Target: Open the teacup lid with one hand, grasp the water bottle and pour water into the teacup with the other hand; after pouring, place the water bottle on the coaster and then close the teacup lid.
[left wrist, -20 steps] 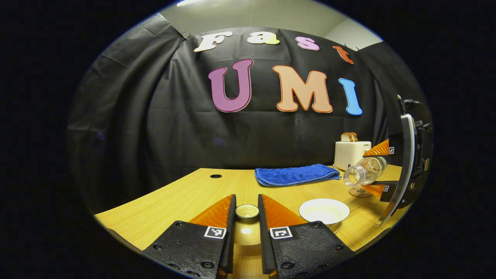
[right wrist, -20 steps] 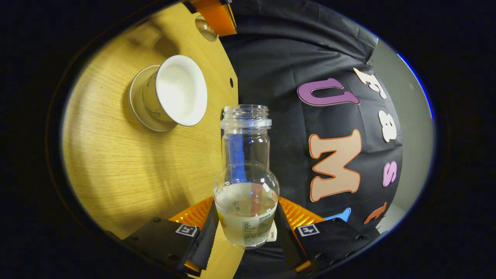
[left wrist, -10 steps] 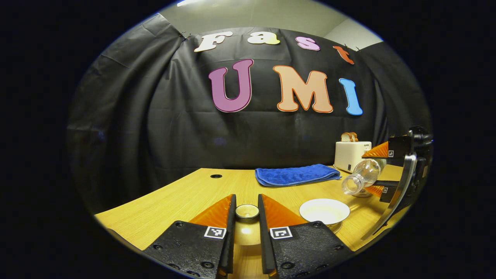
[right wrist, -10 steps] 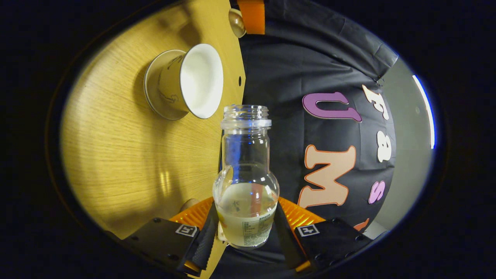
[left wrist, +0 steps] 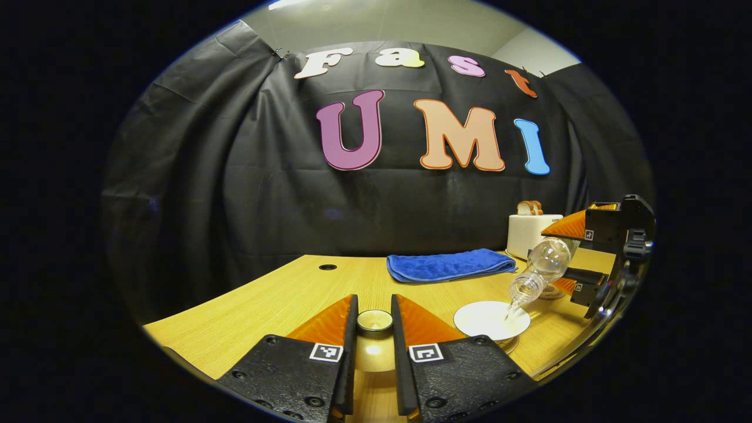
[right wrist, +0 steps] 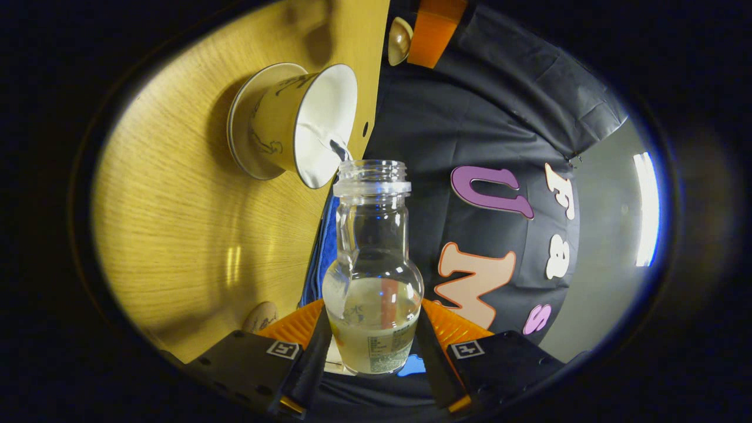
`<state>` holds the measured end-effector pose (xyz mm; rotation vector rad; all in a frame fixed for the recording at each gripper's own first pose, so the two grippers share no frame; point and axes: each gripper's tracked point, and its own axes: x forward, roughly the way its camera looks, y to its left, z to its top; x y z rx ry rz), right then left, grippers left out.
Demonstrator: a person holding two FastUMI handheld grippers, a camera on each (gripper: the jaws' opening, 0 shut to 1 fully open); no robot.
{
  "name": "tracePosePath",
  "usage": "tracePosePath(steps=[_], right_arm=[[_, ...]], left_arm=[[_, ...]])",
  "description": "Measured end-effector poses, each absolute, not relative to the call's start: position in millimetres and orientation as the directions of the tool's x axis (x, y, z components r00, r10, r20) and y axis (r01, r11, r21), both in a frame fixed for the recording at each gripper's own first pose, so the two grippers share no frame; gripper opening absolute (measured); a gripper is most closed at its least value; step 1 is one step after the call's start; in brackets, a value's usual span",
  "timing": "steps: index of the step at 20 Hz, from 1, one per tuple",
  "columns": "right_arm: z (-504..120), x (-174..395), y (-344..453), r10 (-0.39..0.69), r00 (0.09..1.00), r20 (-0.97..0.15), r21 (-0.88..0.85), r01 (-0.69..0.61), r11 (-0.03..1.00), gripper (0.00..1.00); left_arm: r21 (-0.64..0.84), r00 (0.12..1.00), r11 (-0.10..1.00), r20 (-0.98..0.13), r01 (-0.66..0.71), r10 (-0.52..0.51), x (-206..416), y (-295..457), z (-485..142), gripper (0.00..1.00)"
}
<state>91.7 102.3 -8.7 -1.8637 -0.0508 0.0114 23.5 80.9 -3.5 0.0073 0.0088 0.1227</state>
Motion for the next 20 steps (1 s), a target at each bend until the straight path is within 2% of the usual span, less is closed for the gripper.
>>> tracePosePath(steps=[8, 16, 20], right_arm=[[16.7, 93.3, 102.8, 0.073, 0.992, 0.099, -0.944, 0.116, -0.308, 0.76], [59.0, 92.3, 116.9, 0.157, 0.964, 0.214, -0.873, 0.261, -0.413, 0.77], [63.8, 94.0, 122.7, 0.186, 0.954, 0.234, -0.852, 0.293, -0.433, 0.76]], left_arm=[[0.008, 0.992, 0.992, -0.009, -0.124, 0.124, 23.0, 81.3, -3.9, 0.26], [0.008, 0.992, 0.992, -0.01, -0.124, 0.124, 23.5, 81.5, -3.2, 0.26], [0.008, 0.992, 0.992, -0.01, -0.124, 0.124, 22.9, 81.4, -2.5, 0.26]])
